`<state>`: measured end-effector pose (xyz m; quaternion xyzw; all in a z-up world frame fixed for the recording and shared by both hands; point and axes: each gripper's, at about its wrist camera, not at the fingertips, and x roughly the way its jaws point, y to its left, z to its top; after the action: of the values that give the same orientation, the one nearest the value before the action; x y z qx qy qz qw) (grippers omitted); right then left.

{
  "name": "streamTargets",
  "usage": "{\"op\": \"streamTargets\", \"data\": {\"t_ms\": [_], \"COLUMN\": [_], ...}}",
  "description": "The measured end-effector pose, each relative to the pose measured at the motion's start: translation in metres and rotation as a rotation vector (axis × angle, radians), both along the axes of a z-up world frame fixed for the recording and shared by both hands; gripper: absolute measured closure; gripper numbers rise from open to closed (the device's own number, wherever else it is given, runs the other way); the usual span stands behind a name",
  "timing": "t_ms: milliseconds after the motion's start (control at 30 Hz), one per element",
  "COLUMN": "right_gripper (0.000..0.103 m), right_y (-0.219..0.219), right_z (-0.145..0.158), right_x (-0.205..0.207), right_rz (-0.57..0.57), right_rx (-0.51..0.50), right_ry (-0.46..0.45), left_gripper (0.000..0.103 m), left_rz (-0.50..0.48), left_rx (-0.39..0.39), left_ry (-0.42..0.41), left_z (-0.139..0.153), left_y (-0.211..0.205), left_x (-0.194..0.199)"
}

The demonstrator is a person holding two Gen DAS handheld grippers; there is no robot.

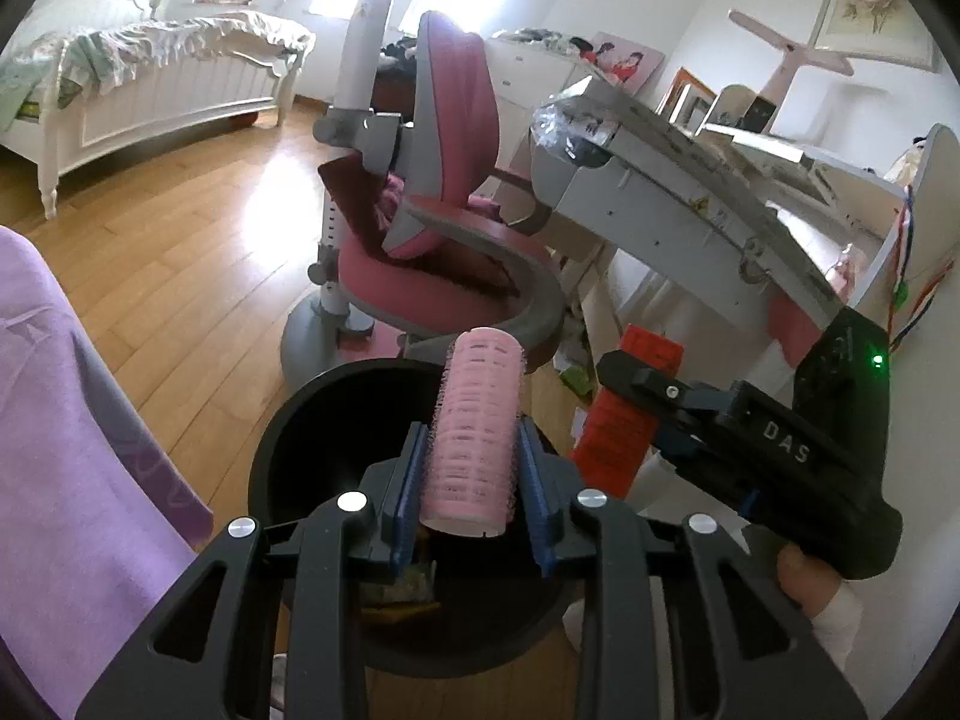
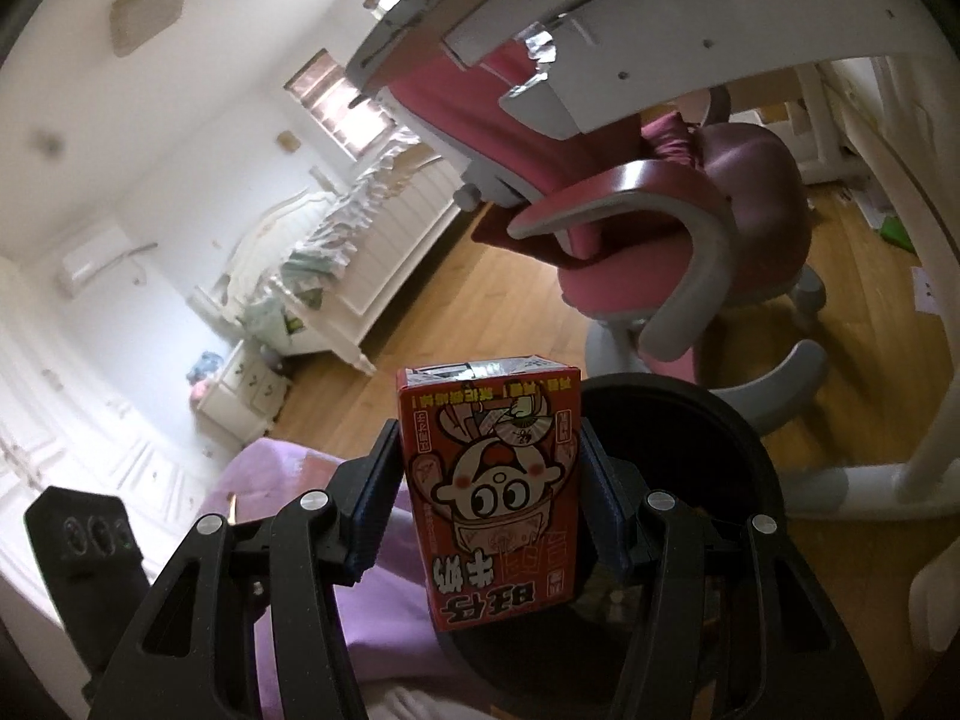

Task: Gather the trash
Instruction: 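Carry the pink roller and red box over the black bin and open both tools, then grasp the white fluffy pom-pom with the left tool while the right tool grasps the blue packet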

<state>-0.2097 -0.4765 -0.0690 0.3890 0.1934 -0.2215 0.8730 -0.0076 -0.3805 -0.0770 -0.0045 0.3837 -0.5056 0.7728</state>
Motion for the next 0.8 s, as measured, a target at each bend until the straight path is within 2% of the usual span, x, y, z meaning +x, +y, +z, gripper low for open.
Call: {"op": "streamTargets", "data": {"t_ms": [100, 133, 167, 200, 233, 267, 567, 800], "right_gripper": [0.046, 0.04, 0.034, 0.023, 0.022, 0.022, 0.022, 0.022], "right_y": [-0.002, -0.003, -0.005, -0.005, -0.005, -0.004, 0.005, 0.03], "right_z": [-0.003, -0.004, -0.005, -0.005, -0.004, -0.004, 0.003, 0.011], "right_x": [0.0, 0.0, -0.001, -0.002, -0.004, -0.005, 0.003, 0.033], "right_rz": [-0.006, -0.01, -0.019, -0.031, -0.044, -0.049, -0.03, 0.051], "right_rx": [0.018, 0.028, 0.041, 0.044, 0.041, 0.037, 0.017, -0.001], "right_ry": [0.009, 0.013, 0.016, 0.013, 0.006, 0.005, 0.019, 0.043], "left_gripper": [0.07, 0.064, 0.054, 0.047, 0.035, 0.029, 0.024, 0.023], "left_rz": [-0.005, -0.004, -0.003, 0.0, 0.006, 0.015, 0.072, 0.249], "left_rx": [0.011, 0.011, 0.009, 0.001, -0.006, -0.015, -0.064, -0.126], "left_ry": [0.002, 0.001, 0.003, 0.003, -0.001, -0.01, -0.029, -0.045], "left_z": [0.0, 0.001, 0.002, 0.004, 0.005, 0.008, 0.03, 0.051], "left_y": [-0.004, -0.005, -0.005, -0.004, -0.002, 0.001, 0.038, 0.122], "left_x": [0.001, 0.001, 0.001, 0.0, 0.0, -0.001, 0.003, 0.023]}}
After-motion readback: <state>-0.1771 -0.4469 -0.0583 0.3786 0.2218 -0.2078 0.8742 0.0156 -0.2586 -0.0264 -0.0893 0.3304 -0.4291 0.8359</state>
